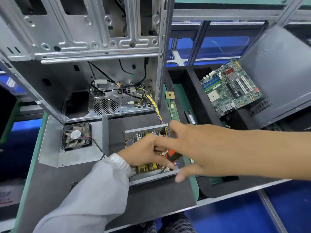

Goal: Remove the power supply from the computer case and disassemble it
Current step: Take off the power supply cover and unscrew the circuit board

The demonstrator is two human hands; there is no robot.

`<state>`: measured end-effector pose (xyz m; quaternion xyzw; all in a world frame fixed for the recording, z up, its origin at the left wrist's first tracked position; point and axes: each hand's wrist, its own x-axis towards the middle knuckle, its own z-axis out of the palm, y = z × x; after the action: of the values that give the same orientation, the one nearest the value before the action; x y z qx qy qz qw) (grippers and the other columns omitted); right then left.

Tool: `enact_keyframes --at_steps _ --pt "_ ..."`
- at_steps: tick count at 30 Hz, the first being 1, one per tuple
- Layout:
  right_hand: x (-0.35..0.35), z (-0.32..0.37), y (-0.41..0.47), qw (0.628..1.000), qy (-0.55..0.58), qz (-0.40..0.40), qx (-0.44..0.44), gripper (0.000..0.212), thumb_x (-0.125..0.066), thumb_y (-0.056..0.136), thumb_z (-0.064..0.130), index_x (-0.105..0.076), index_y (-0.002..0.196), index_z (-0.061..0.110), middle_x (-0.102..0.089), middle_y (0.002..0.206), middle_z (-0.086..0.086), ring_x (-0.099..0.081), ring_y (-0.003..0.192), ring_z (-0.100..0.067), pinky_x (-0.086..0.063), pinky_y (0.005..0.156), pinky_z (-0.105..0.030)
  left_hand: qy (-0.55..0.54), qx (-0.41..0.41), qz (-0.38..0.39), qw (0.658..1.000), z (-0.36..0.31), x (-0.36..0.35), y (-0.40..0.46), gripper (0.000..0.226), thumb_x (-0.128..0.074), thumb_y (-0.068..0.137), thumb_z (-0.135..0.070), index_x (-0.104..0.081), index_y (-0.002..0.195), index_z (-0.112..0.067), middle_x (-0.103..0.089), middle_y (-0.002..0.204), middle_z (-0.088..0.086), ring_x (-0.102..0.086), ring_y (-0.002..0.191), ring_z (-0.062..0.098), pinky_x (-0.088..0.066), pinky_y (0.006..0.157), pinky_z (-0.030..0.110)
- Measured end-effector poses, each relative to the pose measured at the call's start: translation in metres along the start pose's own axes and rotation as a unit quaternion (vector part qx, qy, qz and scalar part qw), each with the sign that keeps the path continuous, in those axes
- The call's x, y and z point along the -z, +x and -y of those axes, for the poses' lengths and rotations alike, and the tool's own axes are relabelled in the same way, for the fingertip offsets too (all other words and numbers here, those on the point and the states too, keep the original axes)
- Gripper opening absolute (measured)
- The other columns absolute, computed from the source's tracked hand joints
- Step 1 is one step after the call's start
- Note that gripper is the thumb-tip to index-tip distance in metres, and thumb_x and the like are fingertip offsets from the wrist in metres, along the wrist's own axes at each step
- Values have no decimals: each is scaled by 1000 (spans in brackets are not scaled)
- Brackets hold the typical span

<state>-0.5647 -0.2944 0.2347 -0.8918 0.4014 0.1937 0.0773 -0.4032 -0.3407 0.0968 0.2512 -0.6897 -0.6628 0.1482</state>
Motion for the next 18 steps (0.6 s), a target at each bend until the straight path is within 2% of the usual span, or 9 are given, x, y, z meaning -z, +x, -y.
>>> enact_keyframes --at_steps 1,3,5,8,10,12,14,16,18 --pt "0 2 2 999 -20 -33 -34 57 -47 80 71 -33 105 22 -33 79 0 -38 57 -17 -26 44 -28 5 -2 -9 1000 -1 -3 0 43 -88 70 -25 -59 81 5 -44 74 12 -35 72 24 -28 66 37" --pt "-5 6 8 991 -102 -50 -65 50 -32 89 67 -30 95 17 -32 64 0 -51 60 -23 -16 42 -28 -1 -6 -8 1000 0 -6 2 36 -85 68 -31 -59 80 -10 -42 72 7 -34 70 23 -28 64 39" --pt "-9 8 12 994 -94 -40 -34 29 -44 97 43 -32 106 17 -38 74 -4 -55 71 -26 -20 42 -28 -15 -17 11 1000 -2 -4 1 22 -83 71 -31 -62 75 -28 -41 67 6 -33 65 26 -28 62 40" --pt "-5 -2 6 999 15 47 21 49 -60 83 12 -25 112 30 -26 96 0 -45 78 -20 -26 45 -26 -2 -37 24 999 1 -2 -2 12 -81 77 -29 -69 77 -32 -53 64 3 -42 60 21 -36 62 27" --pt "3 -1 4 998 51 40 15 46 -65 85 38 -24 106 31 -31 90 1 -45 69 -18 -31 48 -27 -4 -29 7 1000 1 -7 -1 16 -82 73 -33 -68 79 -31 -51 65 10 -42 67 19 -38 65 31" --pt "6 4 8 999 -14 -5 -37 49 -47 85 66 -27 96 24 -36 72 1 -37 54 -15 -22 44 -27 10 -19 -15 1000 1 -14 3 34 -83 67 -38 -62 85 -18 -49 71 12 -41 75 22 -42 66 46" --pt "2 10 13 993 -110 -11 -46 44 -33 93 62 -38 98 18 -45 73 -2 -32 54 -22 -17 43 -28 19 -20 -6 1000 -1 -15 5 36 -83 71 -33 -60 84 -8 -56 70 18 -46 73 21 -49 69 57" --pt "-1 9 13 994 -110 6 -12 22 -44 98 36 -40 112 20 -47 89 -7 -31 62 -23 -16 44 -29 -9 -39 26 999 -5 -10 1 17 -79 77 -15 -63 77 -21 -64 69 -2 -53 68 10 -52 66 33" --pt "-1 3 9 997 -56 42 14 43 -56 84 12 -30 114 28 -27 97 -3 -36 78 -21 -20 45 -28 -28 -32 42 998 -5 -2 -4 15 -77 81 -9 -65 80 -18 -61 71 -9 -50 65 6 -41 63 21"
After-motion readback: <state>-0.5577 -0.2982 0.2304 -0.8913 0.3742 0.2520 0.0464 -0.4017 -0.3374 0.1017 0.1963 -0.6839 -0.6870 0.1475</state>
